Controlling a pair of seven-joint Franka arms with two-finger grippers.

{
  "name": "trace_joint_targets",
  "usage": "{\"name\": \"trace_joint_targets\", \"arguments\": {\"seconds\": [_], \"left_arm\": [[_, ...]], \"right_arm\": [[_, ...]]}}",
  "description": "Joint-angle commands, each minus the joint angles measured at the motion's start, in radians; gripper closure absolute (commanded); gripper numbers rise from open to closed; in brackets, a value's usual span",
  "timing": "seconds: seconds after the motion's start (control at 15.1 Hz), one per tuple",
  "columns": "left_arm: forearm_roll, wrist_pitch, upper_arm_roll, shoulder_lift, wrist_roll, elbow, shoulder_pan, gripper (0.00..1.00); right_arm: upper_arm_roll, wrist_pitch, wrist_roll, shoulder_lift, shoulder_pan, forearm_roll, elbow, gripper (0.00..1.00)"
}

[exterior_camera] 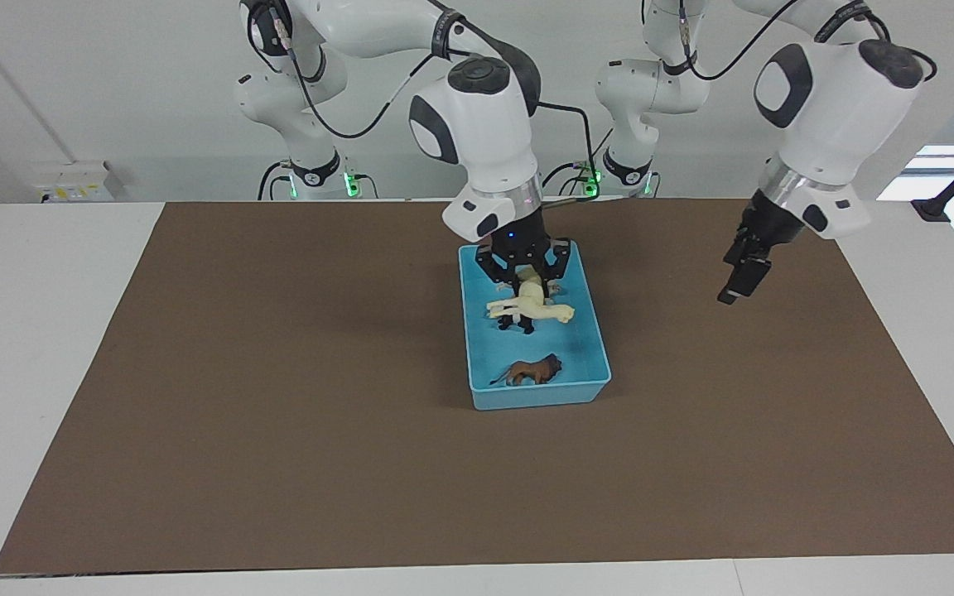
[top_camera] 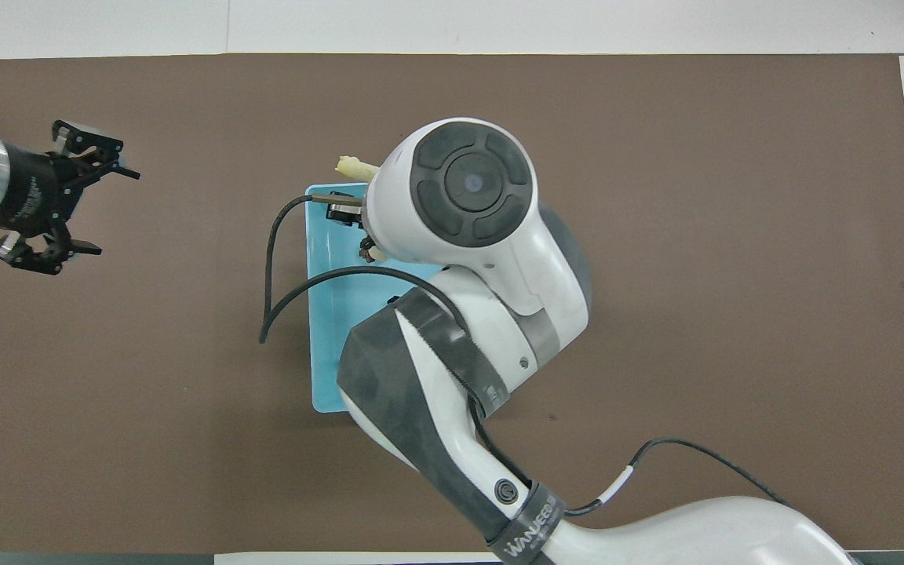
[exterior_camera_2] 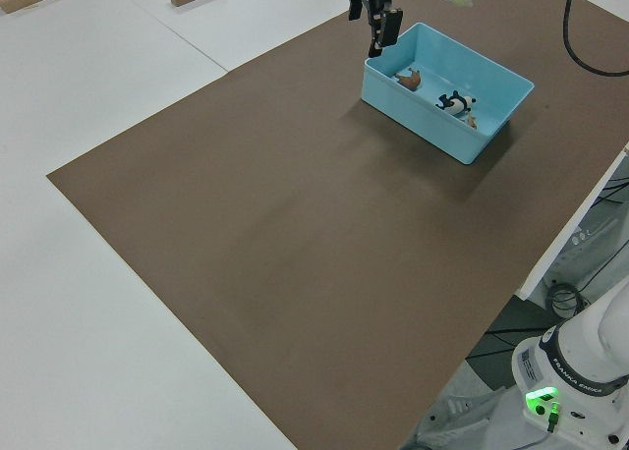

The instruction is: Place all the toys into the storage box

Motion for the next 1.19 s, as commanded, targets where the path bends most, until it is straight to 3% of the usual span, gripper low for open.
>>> {"name": "trace_joint_targets", "arguments": {"seconds": [0.0, 0.07, 0.13, 0.2, 0.27, 0.4, 0.53, 0.66, 0.8, 1.13], "left_arm": [[0.057, -0.071, -0.010, 0.011, 0.205, 0.048, 0.054, 0.00], [0.080, -0.090, -0.010, 0.011, 0.292, 0.055, 0.062, 0.00], [0.081, -0.102, -0.009, 0.011, 0.378, 0.057, 0.066, 0.00], [0.085, -0.119, -0.009, 0.011, 0.450, 0.060, 0.078, 0.00], [0.092, -0.149, -0.010, 0.014, 0.518, 0.072, 0.094, 0.00], [0.129, -0.232, -0.010, 0.014, 0.755, 0.091, 0.099, 0.00], [0.129, -0.233, -0.010, -0.015, 0.895, 0.030, 0.102, 0.00], [0.131, -0.227, -0.012, -0.035, 0.888, -0.012, 0.089, 0.00], [0.131, -0.231, -0.021, -0.039, 0.900, -0.020, 0.092, 0.00], [0.123, -0.243, -0.024, -0.062, 1.070, -0.024, 0.089, 0.00]], "right_arm": [[0.000, 0.012, 0.017, 0.036, -0.008, 0.029, 0.031, 1.00], [0.000, 0.012, 0.017, 0.037, -0.006, 0.038, 0.031, 1.00], [0.000, 0.008, 0.017, 0.037, -0.008, 0.038, 0.031, 0.93], [0.000, 0.003, 0.017, 0.037, -0.008, 0.037, 0.031, 0.52], [0.000, 0.002, 0.016, 0.037, -0.008, 0.032, 0.031, 0.34], [0.000, -0.001, 0.014, 0.037, -0.011, 0.030, 0.031, 0.07], [0.000, -0.011, 0.013, 0.036, -0.015, 0.026, 0.033, 0.03], [-0.014, -0.047, -0.025, 0.030, -0.026, 0.008, 0.034, 0.03], [-0.012, -0.067, -0.166, 0.010, -0.086, -0.077, 0.034, 0.00], [-0.009, -0.213, -0.494, -0.067, -0.273, -0.068, 0.025, 0.00]]}}
